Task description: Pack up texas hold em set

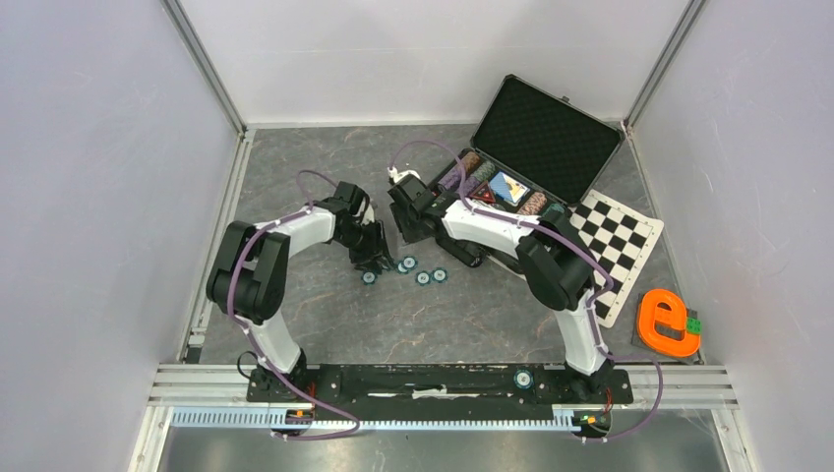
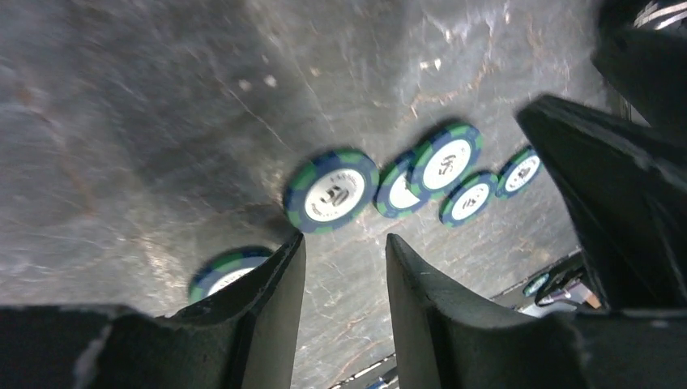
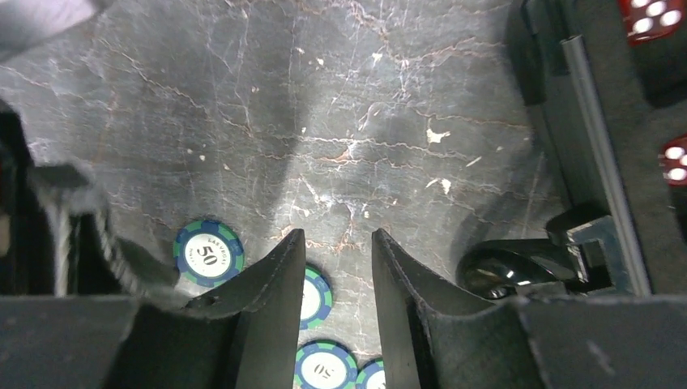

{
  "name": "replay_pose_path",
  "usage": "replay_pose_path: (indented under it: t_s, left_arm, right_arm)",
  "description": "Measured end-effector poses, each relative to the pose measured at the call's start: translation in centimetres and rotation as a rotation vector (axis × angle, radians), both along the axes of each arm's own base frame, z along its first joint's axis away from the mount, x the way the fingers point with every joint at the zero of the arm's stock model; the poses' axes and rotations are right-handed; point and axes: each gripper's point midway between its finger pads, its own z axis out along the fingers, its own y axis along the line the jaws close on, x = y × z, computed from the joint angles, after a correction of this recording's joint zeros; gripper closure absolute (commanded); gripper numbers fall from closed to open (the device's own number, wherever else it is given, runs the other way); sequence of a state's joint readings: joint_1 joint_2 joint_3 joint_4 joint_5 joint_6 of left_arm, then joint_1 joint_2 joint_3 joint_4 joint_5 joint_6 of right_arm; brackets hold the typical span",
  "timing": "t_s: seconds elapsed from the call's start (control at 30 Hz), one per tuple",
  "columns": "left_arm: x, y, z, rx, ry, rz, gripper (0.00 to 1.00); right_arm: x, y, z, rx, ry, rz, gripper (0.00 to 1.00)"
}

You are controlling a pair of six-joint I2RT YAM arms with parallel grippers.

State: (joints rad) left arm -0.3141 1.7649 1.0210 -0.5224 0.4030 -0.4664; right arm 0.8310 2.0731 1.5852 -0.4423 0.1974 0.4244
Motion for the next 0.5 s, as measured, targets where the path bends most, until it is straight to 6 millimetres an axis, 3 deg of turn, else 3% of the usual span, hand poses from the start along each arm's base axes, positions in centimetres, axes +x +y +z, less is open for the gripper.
replay_pose_path:
  t_s: [0.1, 0.23, 0.5]
  left_arm:
    - [-1.3, -0.5, 0.1, -0.026, 0.023, -0.008, 0.52]
    - [-2.5, 0.6, 0.6, -0.015, 0.045, 0.014, 0.52]
    - [0.0, 5.3, 3.2, 0.013, 0.002, 0.159, 0.51]
  right_arm:
    - [-0.2, 0.2, -1.5, -0.006, 0.028, 0.011, 0.6]
    - [-0.4, 0.8, -2.2, 0.014, 0.047, 0.03, 0.61]
    - [-1.7, 1.4, -3.0, 0.001, 0.065, 0.092, 0.61]
